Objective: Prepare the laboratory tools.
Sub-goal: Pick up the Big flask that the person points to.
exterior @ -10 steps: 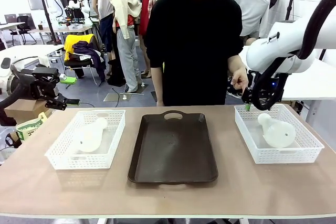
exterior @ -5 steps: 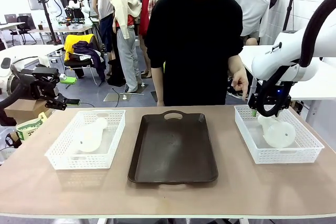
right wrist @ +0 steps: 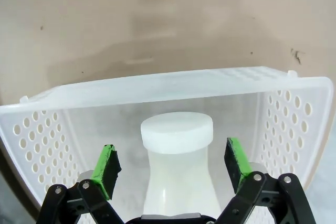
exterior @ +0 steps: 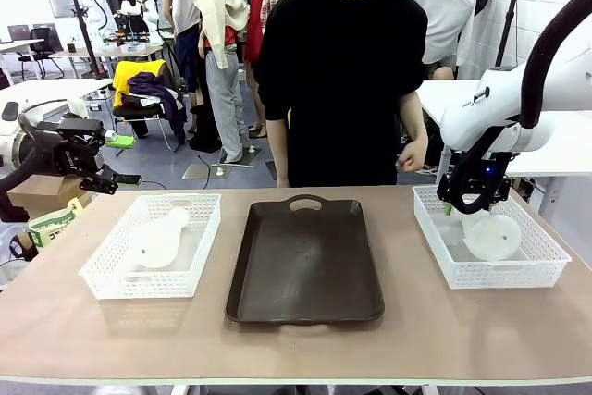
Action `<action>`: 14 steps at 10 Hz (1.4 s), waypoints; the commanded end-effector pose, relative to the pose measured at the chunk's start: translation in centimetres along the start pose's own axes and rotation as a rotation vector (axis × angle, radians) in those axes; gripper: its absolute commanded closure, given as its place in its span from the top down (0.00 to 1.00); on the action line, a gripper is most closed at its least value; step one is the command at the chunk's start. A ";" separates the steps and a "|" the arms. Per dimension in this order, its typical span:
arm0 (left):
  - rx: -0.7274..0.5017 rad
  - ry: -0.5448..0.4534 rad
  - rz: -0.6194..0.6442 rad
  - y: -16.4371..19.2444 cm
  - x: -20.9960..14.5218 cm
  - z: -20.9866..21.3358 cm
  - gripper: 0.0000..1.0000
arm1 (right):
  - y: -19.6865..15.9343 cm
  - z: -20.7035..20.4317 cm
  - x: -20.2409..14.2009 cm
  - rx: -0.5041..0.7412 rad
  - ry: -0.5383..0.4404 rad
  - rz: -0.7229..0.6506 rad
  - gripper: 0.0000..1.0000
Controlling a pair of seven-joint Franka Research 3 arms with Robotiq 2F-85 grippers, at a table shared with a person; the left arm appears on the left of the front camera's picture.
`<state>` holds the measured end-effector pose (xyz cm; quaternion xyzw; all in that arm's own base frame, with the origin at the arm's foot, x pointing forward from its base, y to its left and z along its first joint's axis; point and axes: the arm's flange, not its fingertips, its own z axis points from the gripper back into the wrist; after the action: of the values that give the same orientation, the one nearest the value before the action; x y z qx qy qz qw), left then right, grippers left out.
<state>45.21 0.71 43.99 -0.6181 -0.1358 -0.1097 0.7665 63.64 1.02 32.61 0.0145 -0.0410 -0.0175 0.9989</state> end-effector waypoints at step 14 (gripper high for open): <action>-0.010 -0.003 -0.004 -0.2 0.0 0.1 1.00 | 0.0 1.0 0.4 -0.063 0.020 0.000 0.00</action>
<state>45.21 0.71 43.99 -0.6181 -0.1358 -0.1097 0.7665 63.95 0.87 33.74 -0.0164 -0.0317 -0.0198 0.9992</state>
